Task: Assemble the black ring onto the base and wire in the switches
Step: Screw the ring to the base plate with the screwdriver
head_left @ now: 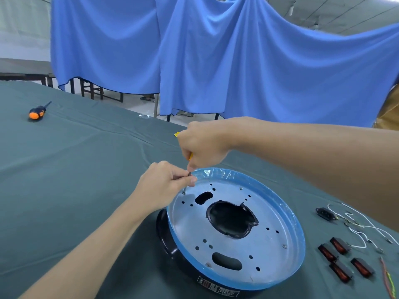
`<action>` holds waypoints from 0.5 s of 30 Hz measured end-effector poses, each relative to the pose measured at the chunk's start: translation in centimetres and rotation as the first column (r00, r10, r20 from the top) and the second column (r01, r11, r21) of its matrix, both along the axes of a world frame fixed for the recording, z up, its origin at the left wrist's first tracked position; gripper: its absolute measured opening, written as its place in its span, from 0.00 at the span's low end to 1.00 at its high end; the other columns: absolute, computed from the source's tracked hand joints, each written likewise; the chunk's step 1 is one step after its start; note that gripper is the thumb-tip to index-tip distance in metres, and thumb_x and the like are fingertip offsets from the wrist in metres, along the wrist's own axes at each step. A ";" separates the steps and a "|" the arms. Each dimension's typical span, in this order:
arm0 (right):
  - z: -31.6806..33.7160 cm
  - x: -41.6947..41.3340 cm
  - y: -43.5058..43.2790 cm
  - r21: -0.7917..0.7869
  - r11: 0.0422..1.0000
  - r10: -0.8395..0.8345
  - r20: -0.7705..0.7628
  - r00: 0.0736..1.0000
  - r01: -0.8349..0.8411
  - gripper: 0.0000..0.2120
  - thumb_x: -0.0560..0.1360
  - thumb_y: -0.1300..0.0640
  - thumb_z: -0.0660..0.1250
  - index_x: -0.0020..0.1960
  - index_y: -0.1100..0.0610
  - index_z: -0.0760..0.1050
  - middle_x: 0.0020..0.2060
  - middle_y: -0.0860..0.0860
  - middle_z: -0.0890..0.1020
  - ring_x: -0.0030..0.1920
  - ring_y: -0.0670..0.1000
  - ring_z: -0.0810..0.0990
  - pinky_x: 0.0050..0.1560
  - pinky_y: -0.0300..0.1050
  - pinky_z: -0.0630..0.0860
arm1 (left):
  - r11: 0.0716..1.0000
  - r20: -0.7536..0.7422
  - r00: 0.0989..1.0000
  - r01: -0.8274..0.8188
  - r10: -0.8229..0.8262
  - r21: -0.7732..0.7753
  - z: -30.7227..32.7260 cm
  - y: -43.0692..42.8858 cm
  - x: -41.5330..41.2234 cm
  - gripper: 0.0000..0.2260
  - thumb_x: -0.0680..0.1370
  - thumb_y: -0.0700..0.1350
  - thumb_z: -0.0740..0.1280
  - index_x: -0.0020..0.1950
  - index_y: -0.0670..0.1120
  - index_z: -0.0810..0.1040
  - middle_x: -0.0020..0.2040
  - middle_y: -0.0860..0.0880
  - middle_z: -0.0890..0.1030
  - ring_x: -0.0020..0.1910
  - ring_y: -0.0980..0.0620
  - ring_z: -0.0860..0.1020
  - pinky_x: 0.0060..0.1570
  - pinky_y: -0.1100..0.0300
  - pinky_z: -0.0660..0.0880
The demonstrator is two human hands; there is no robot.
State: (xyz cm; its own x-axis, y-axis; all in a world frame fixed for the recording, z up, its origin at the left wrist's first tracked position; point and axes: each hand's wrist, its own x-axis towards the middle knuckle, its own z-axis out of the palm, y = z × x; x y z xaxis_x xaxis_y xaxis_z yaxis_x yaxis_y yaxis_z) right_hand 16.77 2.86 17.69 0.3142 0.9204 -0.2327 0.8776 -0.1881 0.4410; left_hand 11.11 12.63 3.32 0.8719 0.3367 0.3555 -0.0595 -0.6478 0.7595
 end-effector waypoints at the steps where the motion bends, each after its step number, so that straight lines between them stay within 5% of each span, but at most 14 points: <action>1: -0.1 0.0 -0.1 0.022 0.998 -0.057 -0.028 0.998 0.058 0.23 0.77 0.52 0.66 0.27 0.56 0.63 0.25 0.50 0.65 0.27 0.49 0.64 0.24 0.39 0.63 | 1.000 -0.004 1.000 0.005 -0.005 0.005 -0.1 0.0 0.0 0.10 0.77 0.50 0.71 0.38 0.49 0.86 0.21 0.53 0.64 0.27 0.55 0.61 0.34 0.56 0.61; 3: -0.5 0.2 -0.3 0.057 0.968 -0.235 -0.137 0.962 0.244 0.19 0.76 0.54 0.65 0.28 0.57 0.67 0.27 0.53 0.70 0.25 0.52 0.66 0.23 0.39 0.63 | 1.000 -0.013 1.000 0.026 -0.026 0.008 -0.1 -0.1 0.0 0.10 0.77 0.49 0.71 0.40 0.46 0.86 0.24 0.53 0.62 0.28 0.53 0.59 0.35 0.57 0.59; 6: -0.9 0.6 -0.6 0.040 0.837 -0.478 -0.433 0.764 0.546 0.15 0.78 0.59 0.61 0.34 0.61 0.74 0.26 0.53 0.71 0.21 0.50 0.60 0.21 0.34 0.56 | 0.998 -0.042 0.997 0.060 -0.060 0.017 0.0 -0.2 0.1 0.09 0.78 0.49 0.70 0.42 0.47 0.86 0.27 0.48 0.66 0.30 0.53 0.59 0.35 0.57 0.60; 8: -0.9 0.8 -0.4 -0.021 0.783 -0.551 -0.488 0.677 0.622 0.13 0.80 0.60 0.60 0.39 0.63 0.75 0.26 0.53 0.69 0.23 0.50 0.57 0.23 0.36 0.55 | 0.997 -0.050 0.996 0.076 -0.076 0.011 0.1 -0.3 0.0 0.09 0.78 0.50 0.70 0.42 0.50 0.87 0.27 0.48 0.67 0.29 0.53 0.59 0.35 0.57 0.60; 11: -0.9 0.4 -0.1 -0.028 0.812 -0.544 -0.402 0.737 0.584 0.11 0.79 0.58 0.60 0.41 0.61 0.75 0.27 0.52 0.76 0.23 0.51 0.59 0.23 0.34 0.58 | 0.996 -0.041 0.996 0.082 -0.081 0.023 0.2 -0.3 0.0 0.08 0.78 0.50 0.69 0.43 0.52 0.87 0.28 0.43 0.70 0.28 0.54 0.61 0.35 0.57 0.62; 15: -0.1 0.3 0.2 0.039 0.933 -0.335 -0.265 0.904 0.357 0.11 0.75 0.48 0.68 0.43 0.57 0.78 0.34 0.49 0.84 0.26 0.49 0.78 0.30 0.37 0.73 | 0.998 -0.037 0.997 0.060 -0.060 -0.005 0.1 -0.1 0.0 0.08 0.79 0.52 0.68 0.45 0.53 0.87 0.39 0.37 0.82 0.31 0.53 0.68 0.40 0.55 0.70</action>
State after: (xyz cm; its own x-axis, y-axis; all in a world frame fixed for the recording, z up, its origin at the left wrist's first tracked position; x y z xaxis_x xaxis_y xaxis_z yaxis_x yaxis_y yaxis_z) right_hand 17.04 3.08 17.59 0.5583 0.7839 -0.2717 0.8296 -0.5268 0.1850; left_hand 11.11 12.56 3.44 0.9033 0.2845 0.3212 -0.0698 -0.6412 0.7642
